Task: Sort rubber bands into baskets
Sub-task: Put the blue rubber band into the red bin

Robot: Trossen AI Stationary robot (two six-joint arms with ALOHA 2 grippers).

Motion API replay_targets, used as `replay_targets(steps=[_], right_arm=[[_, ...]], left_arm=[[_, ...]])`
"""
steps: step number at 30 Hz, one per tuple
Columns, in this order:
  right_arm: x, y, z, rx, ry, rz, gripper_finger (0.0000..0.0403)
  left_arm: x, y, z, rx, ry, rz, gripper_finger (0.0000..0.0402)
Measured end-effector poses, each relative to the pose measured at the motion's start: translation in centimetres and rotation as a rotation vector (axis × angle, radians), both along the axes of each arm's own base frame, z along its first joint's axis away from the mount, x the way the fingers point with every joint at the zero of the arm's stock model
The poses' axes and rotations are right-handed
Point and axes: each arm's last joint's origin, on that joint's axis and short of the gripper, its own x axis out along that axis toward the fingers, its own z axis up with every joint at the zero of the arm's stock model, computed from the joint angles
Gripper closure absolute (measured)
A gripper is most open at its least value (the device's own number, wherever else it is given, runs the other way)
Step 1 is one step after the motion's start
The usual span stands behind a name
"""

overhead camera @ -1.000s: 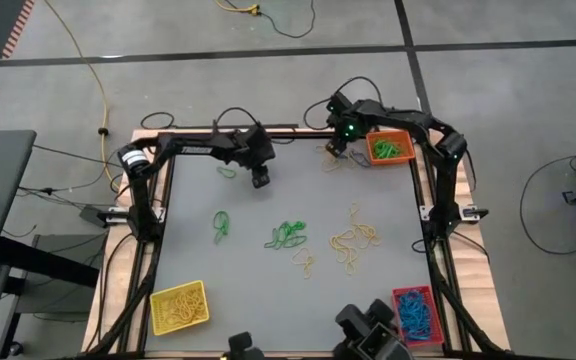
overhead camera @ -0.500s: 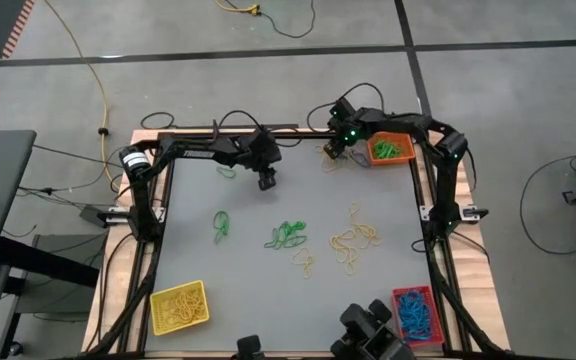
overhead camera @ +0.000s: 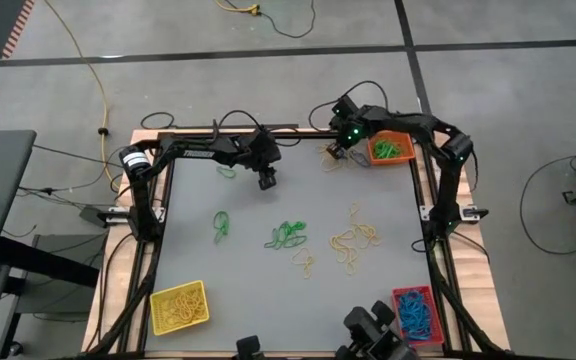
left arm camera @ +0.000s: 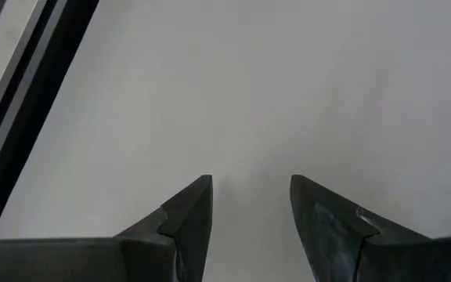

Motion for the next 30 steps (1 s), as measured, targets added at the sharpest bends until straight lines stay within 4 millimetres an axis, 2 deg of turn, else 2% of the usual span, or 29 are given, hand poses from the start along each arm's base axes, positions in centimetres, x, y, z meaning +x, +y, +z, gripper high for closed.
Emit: replay_targets(steps=[4, 10, 14, 18, 24, 30], right_arm=[[-0.3, 1.0, 3.2, -0.063, -0.026, 0.019, 0.0385], [-1.7, 3.7, 9.4, -0.194, -0.089, 0.036, 0.0385], [-3.2, 6.2, 13.3, -0.25, -0.136, 0.041, 0.0385], [-4.8, 9.8, 16.4, -0.27, -0.17, 0.086, 0.0385], [-7.4, 15.9, 19.3, -0.241, -0.187, 0.204, 0.0384], [-10.2, 21.2, 20.0, -0.081, -0.15, 0.315, 0.0382]], left_arm=[[0.0, 0.0, 0.0, -0.001, -0.006, 0.006, 0.0239], [0.1, 0.1, 0.1, -0.007, -0.024, 0.026, 0.0239], [0.3, -0.1, 0.2, -0.003, -0.037, 0.024, 0.0239], [0.8, -0.5, 0.3, 0.006, -0.052, 0.005, 0.0239], [1.4, -1.5, 0.4, 0.022, -0.061, -0.04, 0.0239], [2.3, -2.0, 0.8, 0.054, -0.118, -0.062, 0.0239]])
